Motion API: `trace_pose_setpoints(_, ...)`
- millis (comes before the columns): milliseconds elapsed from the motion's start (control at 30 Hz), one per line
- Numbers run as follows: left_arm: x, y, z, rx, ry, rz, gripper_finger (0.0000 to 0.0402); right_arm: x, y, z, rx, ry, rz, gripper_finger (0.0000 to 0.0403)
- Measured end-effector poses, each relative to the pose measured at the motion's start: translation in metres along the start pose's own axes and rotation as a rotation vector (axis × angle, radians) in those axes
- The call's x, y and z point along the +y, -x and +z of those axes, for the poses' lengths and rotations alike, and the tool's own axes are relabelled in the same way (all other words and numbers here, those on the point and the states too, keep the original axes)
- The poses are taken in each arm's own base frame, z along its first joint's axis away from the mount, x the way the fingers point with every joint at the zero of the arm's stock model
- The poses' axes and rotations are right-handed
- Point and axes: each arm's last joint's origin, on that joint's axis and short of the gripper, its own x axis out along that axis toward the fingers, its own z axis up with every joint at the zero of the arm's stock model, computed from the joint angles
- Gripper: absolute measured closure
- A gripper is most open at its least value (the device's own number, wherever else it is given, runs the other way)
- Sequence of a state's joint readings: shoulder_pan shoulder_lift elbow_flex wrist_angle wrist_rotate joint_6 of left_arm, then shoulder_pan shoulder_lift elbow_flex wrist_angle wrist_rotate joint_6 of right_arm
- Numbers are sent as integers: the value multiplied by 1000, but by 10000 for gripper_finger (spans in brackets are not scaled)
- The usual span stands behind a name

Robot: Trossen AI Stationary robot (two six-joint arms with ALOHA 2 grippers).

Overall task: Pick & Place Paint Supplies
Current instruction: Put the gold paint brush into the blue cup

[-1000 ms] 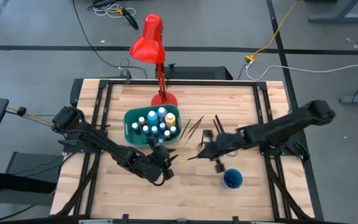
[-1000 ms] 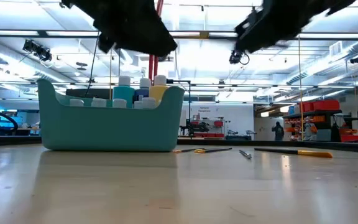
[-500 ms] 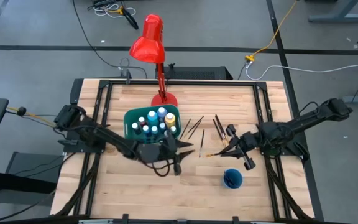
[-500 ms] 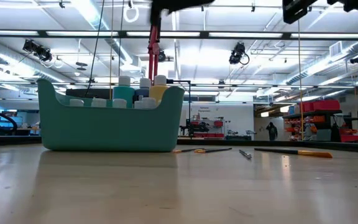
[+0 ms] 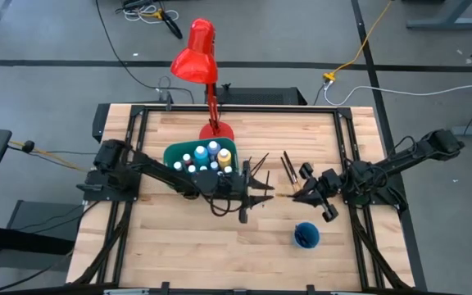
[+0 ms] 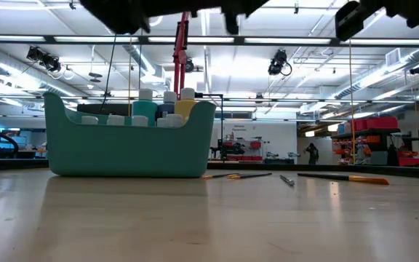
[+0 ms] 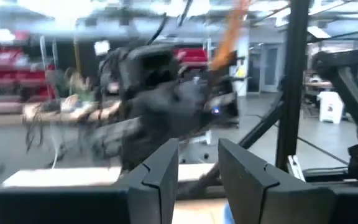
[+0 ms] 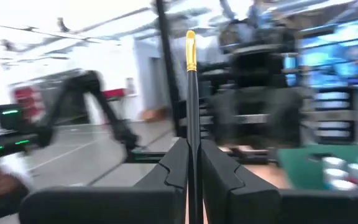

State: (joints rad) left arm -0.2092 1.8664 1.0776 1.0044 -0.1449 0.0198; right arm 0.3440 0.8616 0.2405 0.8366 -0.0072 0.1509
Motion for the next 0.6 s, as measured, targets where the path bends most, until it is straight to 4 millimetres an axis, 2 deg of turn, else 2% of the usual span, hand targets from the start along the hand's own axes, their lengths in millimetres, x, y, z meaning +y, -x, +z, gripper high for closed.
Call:
trace_pose_setpoints(233, -4, -36, 17, -67, -143, 53, 283, -1, -3, -4, 12, -9, -12, 375)
trace_pose_setpoints(400, -6, -47, 28, -28, -184, -6, 283, 0, -3, 0, -32, 16, 6, 375)
trace_pose_setpoints(600, -9, -51, 36, -52, -226, -25, 294, 1, -3, 1, -40, 20, 18, 375)
